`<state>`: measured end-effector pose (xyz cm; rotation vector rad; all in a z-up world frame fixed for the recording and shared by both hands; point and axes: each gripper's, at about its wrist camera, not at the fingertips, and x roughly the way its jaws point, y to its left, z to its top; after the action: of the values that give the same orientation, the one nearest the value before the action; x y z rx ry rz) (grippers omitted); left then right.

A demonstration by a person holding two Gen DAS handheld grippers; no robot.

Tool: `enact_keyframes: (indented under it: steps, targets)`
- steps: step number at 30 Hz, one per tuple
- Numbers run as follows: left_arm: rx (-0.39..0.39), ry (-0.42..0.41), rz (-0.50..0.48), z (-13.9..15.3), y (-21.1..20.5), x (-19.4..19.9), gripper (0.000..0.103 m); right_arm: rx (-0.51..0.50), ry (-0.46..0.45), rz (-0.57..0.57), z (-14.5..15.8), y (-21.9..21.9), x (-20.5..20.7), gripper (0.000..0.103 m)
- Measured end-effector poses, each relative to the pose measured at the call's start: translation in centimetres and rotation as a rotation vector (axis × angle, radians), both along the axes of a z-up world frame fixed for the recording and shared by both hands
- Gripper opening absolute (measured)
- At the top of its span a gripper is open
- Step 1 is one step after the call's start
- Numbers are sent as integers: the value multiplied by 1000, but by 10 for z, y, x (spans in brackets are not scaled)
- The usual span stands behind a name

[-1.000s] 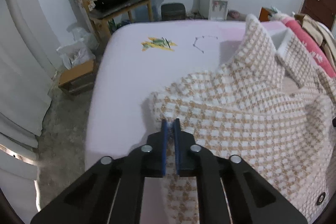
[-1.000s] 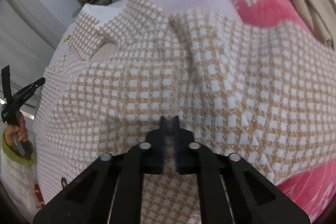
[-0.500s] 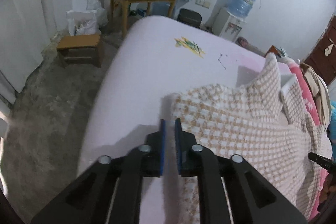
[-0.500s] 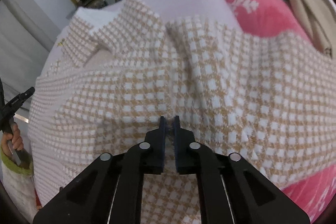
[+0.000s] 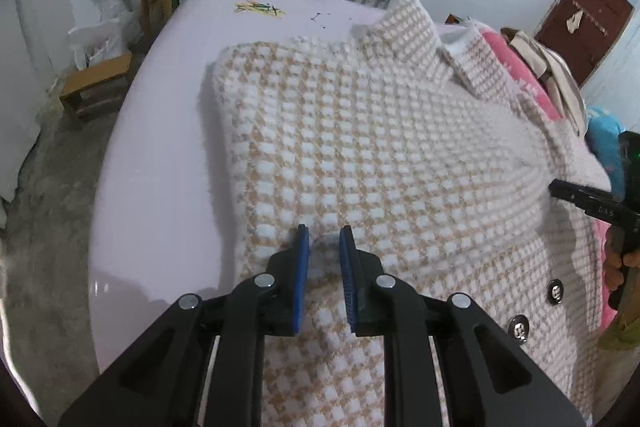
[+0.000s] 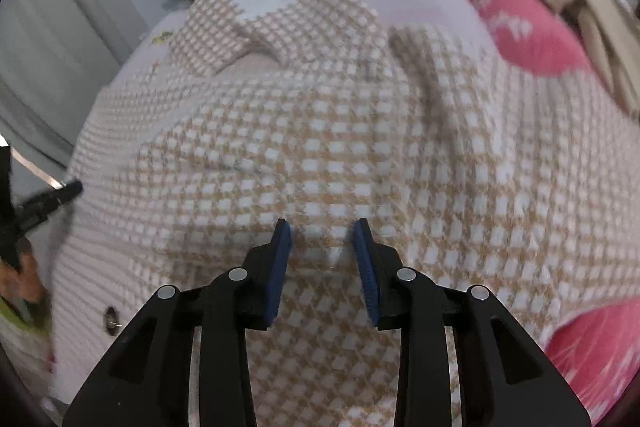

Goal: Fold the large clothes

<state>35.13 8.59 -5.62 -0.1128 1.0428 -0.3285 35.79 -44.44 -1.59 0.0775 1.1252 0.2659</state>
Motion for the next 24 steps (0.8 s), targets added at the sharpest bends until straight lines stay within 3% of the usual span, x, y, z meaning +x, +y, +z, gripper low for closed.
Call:
enact_keyframes:
  steps: [4,9,13,16,20,21,24]
  targets:
    - [23,-29,-4,12,-1,-3,16,-94,-7,-36,20,-1,-4,30]
    - [-7,-71,-69,26,-19,-9,18,-18,-83,-23,39,6,-9,32]
    - [-23,-61,-91,24,-40,-4,19,9,-135,51,43,49,1,33]
    - [25,-15,-85,10,-52,6,20,-14,-155,140,38,84,12,39]
    - [42,-10,-92,1,-52,1,21,-135,-32,200,-2,107,16,41]
    - [33,-8,-94,0,-49,-1,21,-127,-60,197,-3,104,11,41]
    - [23,-5,-102,1,-42,-4,21,-124,-35,198,3,94,-3,41]
